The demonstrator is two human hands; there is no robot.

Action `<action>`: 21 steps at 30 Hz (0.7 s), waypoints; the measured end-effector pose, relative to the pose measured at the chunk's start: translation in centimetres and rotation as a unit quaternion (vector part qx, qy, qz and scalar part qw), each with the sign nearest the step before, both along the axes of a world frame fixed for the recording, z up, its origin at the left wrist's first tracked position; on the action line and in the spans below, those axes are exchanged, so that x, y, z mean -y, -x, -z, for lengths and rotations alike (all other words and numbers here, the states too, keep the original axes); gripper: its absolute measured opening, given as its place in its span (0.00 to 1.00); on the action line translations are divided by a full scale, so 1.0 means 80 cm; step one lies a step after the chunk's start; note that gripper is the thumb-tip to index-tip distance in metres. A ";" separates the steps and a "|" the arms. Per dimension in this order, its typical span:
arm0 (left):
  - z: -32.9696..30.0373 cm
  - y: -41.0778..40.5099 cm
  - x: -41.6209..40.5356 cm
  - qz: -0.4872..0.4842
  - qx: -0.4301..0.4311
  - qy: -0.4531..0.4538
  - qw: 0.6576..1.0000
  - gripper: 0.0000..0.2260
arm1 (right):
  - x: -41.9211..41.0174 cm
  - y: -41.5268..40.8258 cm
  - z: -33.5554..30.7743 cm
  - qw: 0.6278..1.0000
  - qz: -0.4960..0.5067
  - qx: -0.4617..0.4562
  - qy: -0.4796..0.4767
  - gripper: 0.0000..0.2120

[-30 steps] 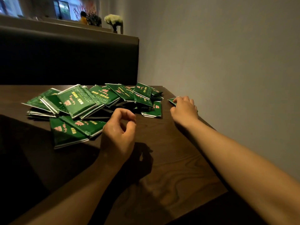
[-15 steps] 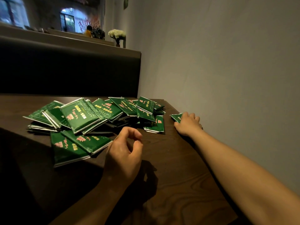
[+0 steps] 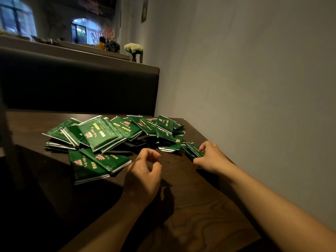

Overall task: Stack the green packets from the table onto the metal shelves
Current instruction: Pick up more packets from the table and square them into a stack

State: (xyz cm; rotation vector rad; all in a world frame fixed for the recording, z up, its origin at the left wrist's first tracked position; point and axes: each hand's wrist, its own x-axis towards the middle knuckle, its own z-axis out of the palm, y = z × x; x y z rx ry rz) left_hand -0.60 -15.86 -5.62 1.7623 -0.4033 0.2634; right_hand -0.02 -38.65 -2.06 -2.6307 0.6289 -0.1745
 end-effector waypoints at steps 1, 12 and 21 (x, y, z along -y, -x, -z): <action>0.001 -0.001 0.000 -0.003 -0.012 -0.002 1.000 0.06 | -0.008 0.012 -0.007 0.997 -0.014 0.021 -0.067 0.17; -0.019 -0.010 -0.006 0.024 -0.182 0.175 0.967 0.10 | -0.145 0.035 -0.050 0.753 -0.177 0.030 -0.633 0.25; -0.040 -0.035 -0.040 -0.195 -0.191 0.297 0.915 0.14 | -0.185 -0.030 -0.044 0.864 -0.160 0.125 -0.460 0.06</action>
